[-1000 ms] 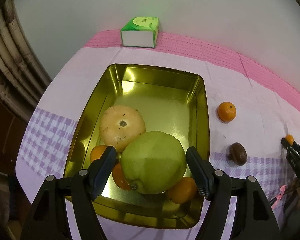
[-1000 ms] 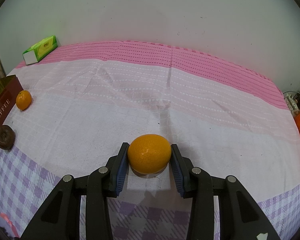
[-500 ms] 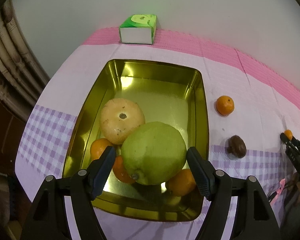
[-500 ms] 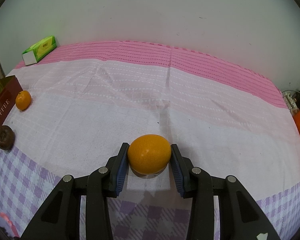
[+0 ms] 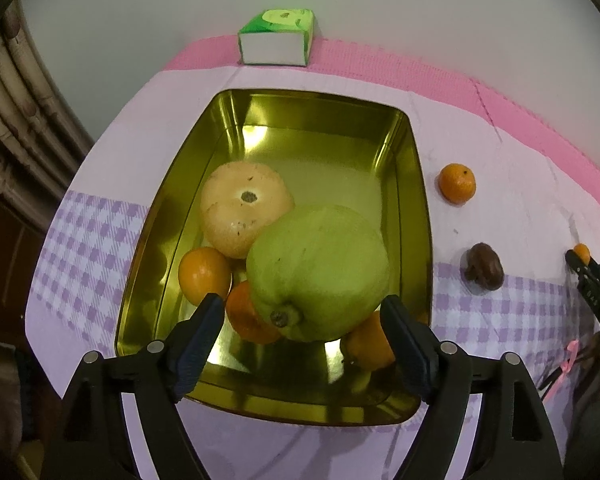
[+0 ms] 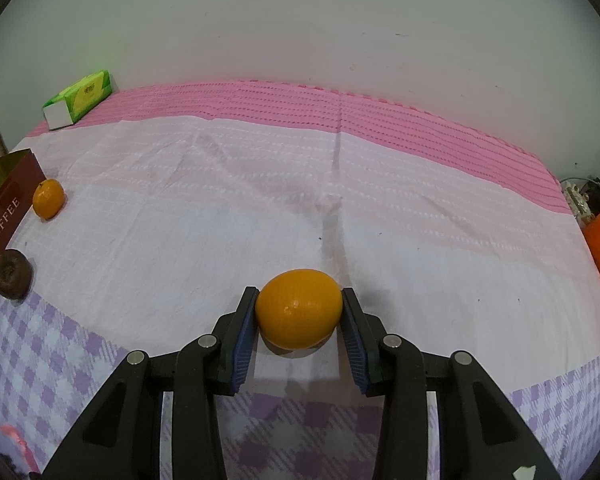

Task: Organize fruits
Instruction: 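Carry the green pear into the gold tray and open left gripper, then carry the held orange over the gold tray with the right gripper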

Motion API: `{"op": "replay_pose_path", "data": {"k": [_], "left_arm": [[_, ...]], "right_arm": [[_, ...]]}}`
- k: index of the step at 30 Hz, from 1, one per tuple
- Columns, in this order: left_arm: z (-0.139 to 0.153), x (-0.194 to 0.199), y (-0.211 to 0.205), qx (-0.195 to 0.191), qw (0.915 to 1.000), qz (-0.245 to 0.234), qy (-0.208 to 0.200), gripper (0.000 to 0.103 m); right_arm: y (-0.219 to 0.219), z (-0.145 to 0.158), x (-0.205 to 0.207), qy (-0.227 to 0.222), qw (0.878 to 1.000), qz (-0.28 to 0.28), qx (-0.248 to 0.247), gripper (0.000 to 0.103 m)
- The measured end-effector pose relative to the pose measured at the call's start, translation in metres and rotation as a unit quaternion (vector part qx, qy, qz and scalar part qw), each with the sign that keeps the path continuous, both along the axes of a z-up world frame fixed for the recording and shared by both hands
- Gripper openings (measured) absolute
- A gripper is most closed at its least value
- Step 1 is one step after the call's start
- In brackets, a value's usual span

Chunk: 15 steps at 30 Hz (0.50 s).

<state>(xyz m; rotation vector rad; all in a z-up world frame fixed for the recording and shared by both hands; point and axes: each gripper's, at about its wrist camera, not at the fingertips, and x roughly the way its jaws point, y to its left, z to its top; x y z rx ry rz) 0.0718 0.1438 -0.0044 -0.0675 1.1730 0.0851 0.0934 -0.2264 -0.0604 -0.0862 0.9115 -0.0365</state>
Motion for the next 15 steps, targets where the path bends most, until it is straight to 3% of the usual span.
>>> {"op": "replay_pose_path", "data": {"k": [15], "left_arm": [[-0.005, -0.017, 0.013, -0.007, 0.9997, 0.010, 0.019, 0.087]], "right_arm": [[0.013, 0.011, -0.007, -0.008, 1.000, 0.005, 0.005, 0.037]]}}
